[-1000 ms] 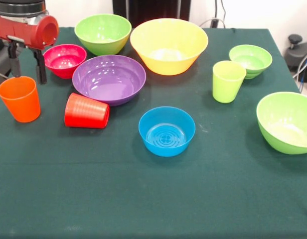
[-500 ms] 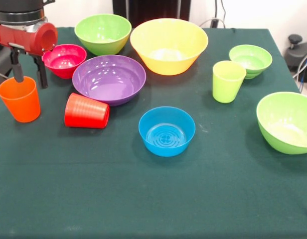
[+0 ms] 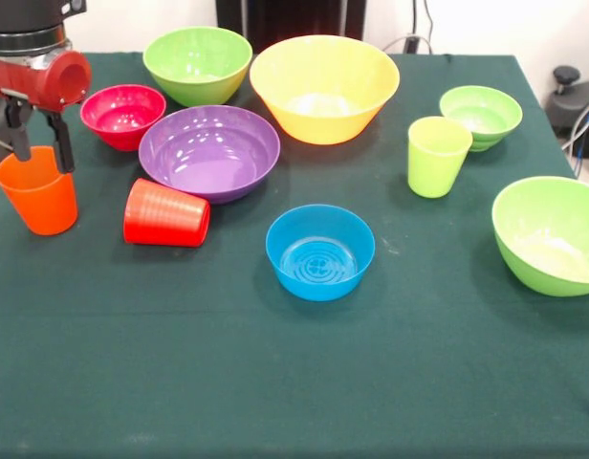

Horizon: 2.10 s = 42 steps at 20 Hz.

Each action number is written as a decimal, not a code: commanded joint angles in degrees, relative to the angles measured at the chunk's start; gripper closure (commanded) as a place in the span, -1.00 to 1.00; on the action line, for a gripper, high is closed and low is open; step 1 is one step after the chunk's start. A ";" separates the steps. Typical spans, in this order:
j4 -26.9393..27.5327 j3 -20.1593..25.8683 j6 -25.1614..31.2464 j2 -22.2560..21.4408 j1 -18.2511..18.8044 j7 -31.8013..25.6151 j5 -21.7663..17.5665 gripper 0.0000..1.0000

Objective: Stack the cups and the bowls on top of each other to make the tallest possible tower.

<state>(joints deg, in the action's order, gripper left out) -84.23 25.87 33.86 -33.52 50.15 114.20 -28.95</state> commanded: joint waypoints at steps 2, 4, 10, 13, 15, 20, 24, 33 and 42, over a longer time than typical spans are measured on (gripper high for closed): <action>-2.75 3.71 1.62 4.54 -0.85 -16.58 -6.80 -1.00; -2.60 3.73 0.92 5.23 -1.15 -15.48 -7.41 -1.00; -1.52 4.03 -1.28 7.74 -1.35 -13.80 -9.15 -1.00; -0.79 4.35 -1.68 8.75 -1.24 -13.80 -9.74 -1.00; -0.29 4.56 -2.23 9.68 -1.12 -13.58 -10.24 -1.00; 1.14 5.66 -2.62 11.93 -0.09 -14.31 -11.34 -1.00; 1.27 6.19 -2.73 12.50 0.61 -14.61 -11.86 -1.00; -4.62 6.82 1.39 4.78 1.84 -14.09 -9.47 -1.00; -8.18 8.22 7.11 -2.08 2.32 -14.01 -6.10 -1.00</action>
<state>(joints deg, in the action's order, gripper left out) -88.11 30.82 33.20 -31.90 53.26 114.20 -35.05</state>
